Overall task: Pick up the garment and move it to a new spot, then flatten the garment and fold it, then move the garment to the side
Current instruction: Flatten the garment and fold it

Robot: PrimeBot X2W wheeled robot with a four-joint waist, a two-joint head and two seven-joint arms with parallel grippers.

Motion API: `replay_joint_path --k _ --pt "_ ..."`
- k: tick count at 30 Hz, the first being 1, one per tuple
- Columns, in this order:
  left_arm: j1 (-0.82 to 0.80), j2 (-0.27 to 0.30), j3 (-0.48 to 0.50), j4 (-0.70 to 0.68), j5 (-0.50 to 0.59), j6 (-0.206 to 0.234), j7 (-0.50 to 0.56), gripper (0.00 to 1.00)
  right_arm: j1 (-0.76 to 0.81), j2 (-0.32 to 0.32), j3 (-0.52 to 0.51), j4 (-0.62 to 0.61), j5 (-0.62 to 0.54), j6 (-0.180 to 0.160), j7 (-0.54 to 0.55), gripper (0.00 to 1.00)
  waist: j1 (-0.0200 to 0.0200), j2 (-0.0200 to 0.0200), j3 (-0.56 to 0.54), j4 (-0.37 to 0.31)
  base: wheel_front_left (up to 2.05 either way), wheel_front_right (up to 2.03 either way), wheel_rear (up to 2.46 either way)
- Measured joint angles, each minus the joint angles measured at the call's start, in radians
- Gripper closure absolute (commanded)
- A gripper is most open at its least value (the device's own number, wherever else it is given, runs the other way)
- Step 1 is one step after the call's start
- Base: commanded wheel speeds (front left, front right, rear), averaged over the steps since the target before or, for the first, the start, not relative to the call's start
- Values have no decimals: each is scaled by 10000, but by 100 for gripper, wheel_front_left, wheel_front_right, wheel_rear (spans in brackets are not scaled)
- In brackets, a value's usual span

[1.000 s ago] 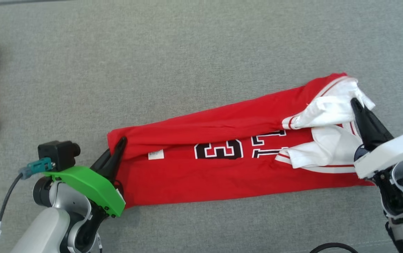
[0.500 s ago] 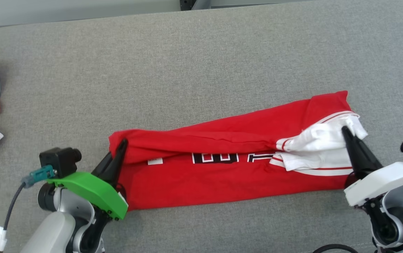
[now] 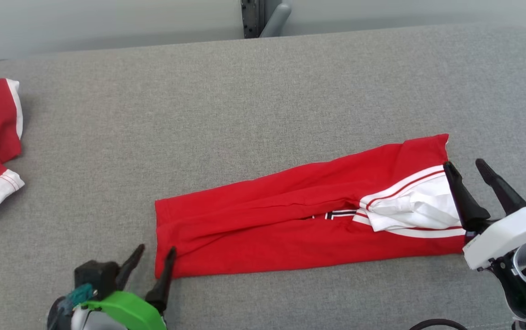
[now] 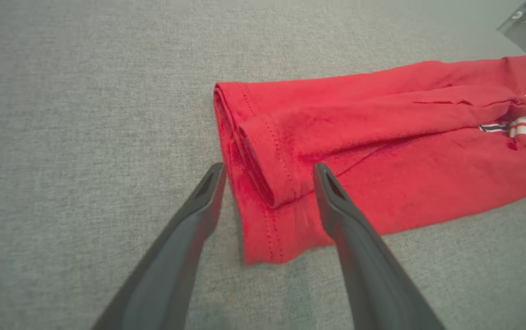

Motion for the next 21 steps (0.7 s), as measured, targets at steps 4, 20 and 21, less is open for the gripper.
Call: replay_joint_path --k 4,20,21 --pt "141 -36 240 209 754 784 -1166 0 -202 320 257 372 -407 0 -59 0 0 0 -176 85 0 0 0" --pt "1434 -2184 3032 -1080 3168 144 -1636 0 -1031 408 575 5467 -1904 2 -2065 0 0 0 -594 948 0 0 0" --pt "1513 -2284 3181 -1126 3277 4 -1636 0 -1128 378 458 5576 -1914 2 -2159 0 0 0 -577 966 0 0 0"
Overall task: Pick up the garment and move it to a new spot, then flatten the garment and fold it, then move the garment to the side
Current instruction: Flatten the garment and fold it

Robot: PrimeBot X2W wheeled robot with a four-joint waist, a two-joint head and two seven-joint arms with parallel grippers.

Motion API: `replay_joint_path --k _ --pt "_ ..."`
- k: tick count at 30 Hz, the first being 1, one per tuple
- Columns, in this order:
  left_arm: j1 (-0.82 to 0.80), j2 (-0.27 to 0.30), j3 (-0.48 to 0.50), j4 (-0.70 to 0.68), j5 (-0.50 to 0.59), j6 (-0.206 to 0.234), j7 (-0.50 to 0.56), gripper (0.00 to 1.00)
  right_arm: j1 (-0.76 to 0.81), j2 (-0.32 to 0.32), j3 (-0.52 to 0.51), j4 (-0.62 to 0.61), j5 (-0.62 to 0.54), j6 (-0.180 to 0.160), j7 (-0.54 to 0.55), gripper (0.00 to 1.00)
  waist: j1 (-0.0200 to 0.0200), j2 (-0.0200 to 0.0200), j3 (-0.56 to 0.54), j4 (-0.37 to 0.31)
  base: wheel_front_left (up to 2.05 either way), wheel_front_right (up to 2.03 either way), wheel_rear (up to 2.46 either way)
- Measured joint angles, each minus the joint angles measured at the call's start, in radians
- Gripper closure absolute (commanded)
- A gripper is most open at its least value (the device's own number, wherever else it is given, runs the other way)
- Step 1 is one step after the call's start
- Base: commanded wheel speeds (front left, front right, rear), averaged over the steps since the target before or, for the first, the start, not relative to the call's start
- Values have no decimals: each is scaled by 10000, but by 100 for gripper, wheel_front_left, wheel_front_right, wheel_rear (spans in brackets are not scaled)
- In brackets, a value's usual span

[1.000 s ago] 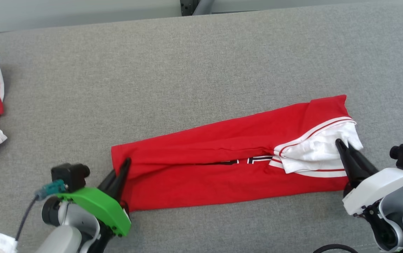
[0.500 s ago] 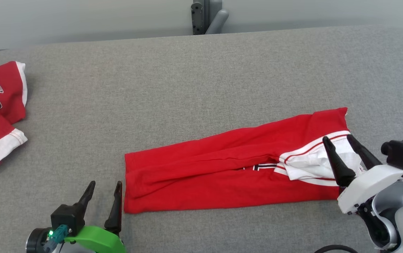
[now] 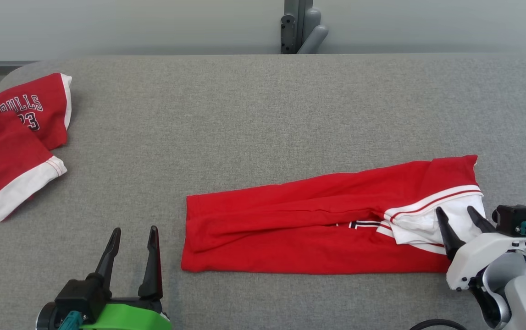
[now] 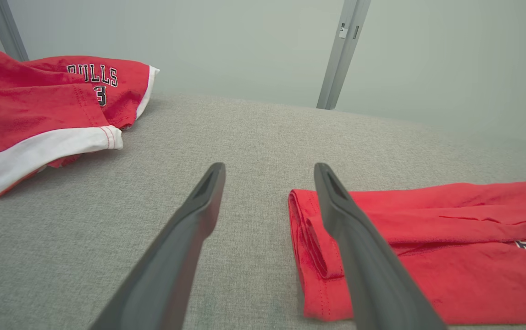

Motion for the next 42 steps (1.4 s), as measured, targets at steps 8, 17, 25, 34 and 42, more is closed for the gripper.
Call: replay_joint_path --k 8,17,25,34,42 --pt "172 -614 938 -86 723 -871 0 0 -609 -385 -443 1104 -146 0 48 0 0 0 332 62 0 0 0" --pt "156 -909 1716 86 1112 -1392 0 0 -1117 -539 -581 2075 71 4 140 0 0 0 659 152 0 0 0" --pt "137 -1122 1954 255 1411 -1668 0 0 -1454 -832 573 2163 2261 -67 1151 0 0 0 698 246 0 0 0" --pt "128 -1244 2167 387 1530 -1818 0 0 -1477 -1047 1110 1858 4895 0 1444 100 0 0 606 375 0 0 0" --pt "202 -1302 2395 443 1603 -1887 0 0 -1357 -1885 372 2011 6335 12 1645 100 0 0 580 216 0 0 0"
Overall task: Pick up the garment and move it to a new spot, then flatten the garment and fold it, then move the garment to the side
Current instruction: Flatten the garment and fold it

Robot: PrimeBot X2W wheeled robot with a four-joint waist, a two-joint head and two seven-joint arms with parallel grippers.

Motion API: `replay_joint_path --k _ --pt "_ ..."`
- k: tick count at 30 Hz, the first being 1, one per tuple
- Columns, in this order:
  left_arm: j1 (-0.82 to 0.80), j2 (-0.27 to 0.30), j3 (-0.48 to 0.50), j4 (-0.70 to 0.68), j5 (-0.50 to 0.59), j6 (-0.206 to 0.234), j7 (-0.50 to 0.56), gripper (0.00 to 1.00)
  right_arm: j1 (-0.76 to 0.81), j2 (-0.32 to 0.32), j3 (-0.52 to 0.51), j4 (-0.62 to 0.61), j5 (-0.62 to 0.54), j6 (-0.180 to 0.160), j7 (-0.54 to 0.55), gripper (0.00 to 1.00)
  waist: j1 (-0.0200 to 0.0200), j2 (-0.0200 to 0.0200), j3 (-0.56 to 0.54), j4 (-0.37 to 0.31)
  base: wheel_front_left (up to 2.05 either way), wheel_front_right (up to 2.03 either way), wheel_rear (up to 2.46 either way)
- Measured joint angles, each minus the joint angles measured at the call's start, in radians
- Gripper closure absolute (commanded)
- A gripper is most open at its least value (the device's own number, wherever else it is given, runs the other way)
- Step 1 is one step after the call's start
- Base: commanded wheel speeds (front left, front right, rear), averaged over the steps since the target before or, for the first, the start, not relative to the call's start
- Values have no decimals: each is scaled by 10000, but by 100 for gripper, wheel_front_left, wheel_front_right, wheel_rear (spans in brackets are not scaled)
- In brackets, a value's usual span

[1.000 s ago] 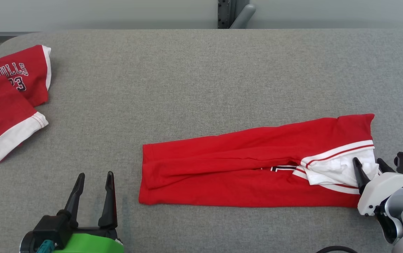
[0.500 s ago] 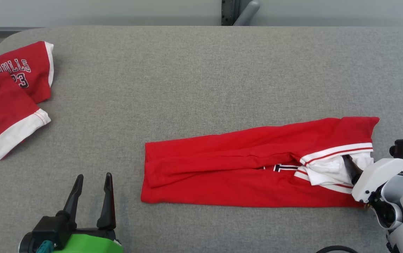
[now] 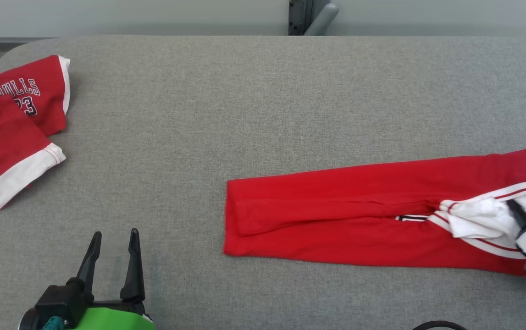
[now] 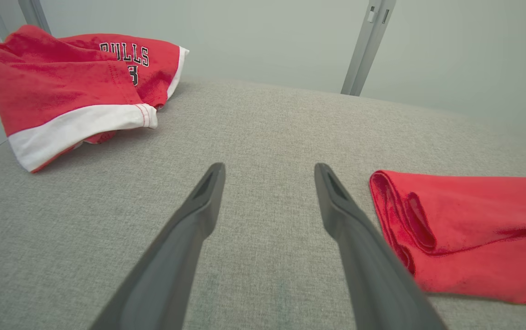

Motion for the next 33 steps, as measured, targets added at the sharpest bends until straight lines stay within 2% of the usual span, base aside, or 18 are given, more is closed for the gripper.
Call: replay_joint_path --k 9,11,14,16,19,22,26,28,33 --pt "-3 -73 84 -23 35 -48 0 0 306 -2372 -1755 395 322 -15 -92 100 0 0 409 -106 0 0 0" --pt "-3 -82 82 -8 63 -58 0 0 355 -2713 -1808 -374 251 -15 -299 100 0 0 433 -113 0 0 0" --pt "36 -92 117 19 69 -59 0 0 429 -2665 -1267 -2313 130 -13 -359 100 0 0 387 -174 0 0 0" --pt "98 -102 94 63 69 -61 0 0 621 -2360 -635 -3591 -111 -13 -107 100 0 0 351 -260 0 0 0" --pt "152 -121 13 107 75 -88 0 0 851 -1400 349 -4920 -842 -13 468 100 0 0 283 -391 0 0 0" --pt "144 -127 -17 146 79 -88 0 0 848 -305 1329 -5304 -1764 -13 1034 100 0 0 228 -499 0 0 0" --pt "80 -140 -153 295 111 -90 0 0 484 1074 2332 -4721 -2773 -13 1438 100 0 0 202 -546 0 0 0" --pt "1 -144 -217 433 134 -90 0 0 128 1678 2581 -4008 -3346 -13 1394 100 0 0 151 -457 0 0 0" --pt "-4 -146 -207 606 132 -92 0 0 -194 2301 2857 -3260 -3843 -13 1308 100 0 0 60 -245 0 0 0"
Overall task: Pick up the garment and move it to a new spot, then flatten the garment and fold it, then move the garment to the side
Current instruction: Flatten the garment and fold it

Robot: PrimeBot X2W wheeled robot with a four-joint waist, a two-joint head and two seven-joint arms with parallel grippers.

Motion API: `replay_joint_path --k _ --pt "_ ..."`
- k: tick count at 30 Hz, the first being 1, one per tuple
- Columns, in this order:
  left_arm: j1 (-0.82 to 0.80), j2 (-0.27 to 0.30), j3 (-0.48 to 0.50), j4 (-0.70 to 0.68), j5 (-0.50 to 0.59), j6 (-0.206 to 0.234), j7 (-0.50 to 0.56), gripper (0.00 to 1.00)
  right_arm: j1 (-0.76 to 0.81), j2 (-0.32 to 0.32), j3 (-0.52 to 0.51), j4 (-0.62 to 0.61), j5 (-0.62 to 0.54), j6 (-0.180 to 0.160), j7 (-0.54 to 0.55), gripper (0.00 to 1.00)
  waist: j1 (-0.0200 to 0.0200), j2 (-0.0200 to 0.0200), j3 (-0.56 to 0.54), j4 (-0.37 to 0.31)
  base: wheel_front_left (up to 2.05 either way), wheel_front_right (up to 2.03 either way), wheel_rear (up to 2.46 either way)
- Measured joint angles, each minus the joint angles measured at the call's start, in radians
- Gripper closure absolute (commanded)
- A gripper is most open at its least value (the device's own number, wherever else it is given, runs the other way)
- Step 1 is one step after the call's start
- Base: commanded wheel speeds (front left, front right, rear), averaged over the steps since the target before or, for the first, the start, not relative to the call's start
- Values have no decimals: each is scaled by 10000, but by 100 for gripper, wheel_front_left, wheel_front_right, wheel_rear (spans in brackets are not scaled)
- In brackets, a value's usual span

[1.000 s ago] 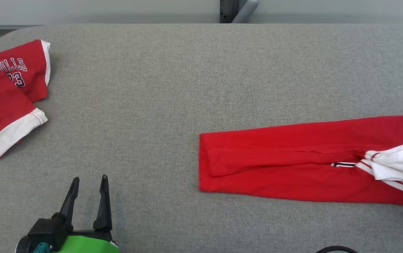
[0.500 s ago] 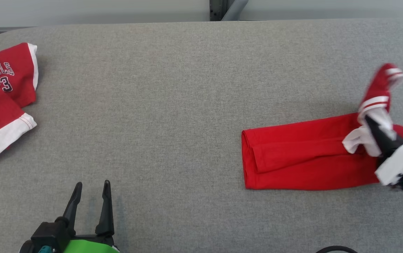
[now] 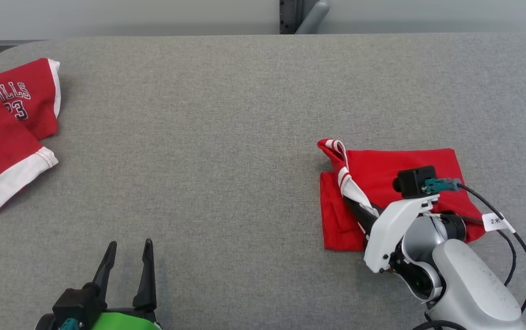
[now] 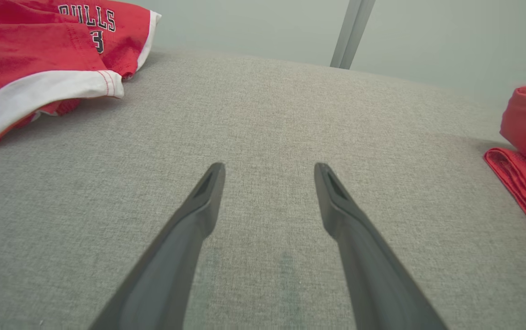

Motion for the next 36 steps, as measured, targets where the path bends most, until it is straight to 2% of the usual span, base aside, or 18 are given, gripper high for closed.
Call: replay_joint_path --k 5,10,21,22,23,24,25,30,33,36 --pt "52 -2 19 102 -29 -8 0 0 -10 180 59 157 -201 0 17 100 0 0 -89 125 0 0 0" --pt "159 -6 69 201 -48 -10 0 0 435 311 -73 -207 -368 0 15 100 0 0 -218 128 0 0 0" --pt "204 -15 117 276 -150 -10 0 0 1324 773 -290 -959 -1085 0 366 100 0 0 -315 -315 0 0 0" --pt "204 -15 117 282 -150 -10 0 0 1335 846 -278 -947 -1145 0 364 83 0 0 -316 -362 0 0 0" --pt "203 -15 113 290 -150 -10 0 0 1361 905 -263 -957 -1185 0 303 42 0 0 -312 -400 0 0 0" --pt "199 -15 113 299 -150 -10 0 0 1396 968 -253 -974 -1206 0 221 42 0 0 -307 -434 0 0 0" --pt "198 -17 119 309 -150 -10 0 0 1423 1016 -247 -978 -1227 0 203 0 0 0 -301 -461 0 0 0" --pt "198 -17 205 378 -150 -10 0 0 1652 1104 -337 -1622 -1233 0 -6 0 0 0 -268 -533 0 0 0" --pt "202 -19 322 393 -148 -10 0 0 1971 1116 -470 -2780 -991 2 -17 0 0 0 -284 -520 0 0 0" --pt "221 -17 401 362 -151 -10 0 0 2090 848 -1377 -4048 -930 8 -198 0 0 0 -287 -547 0 0 0"
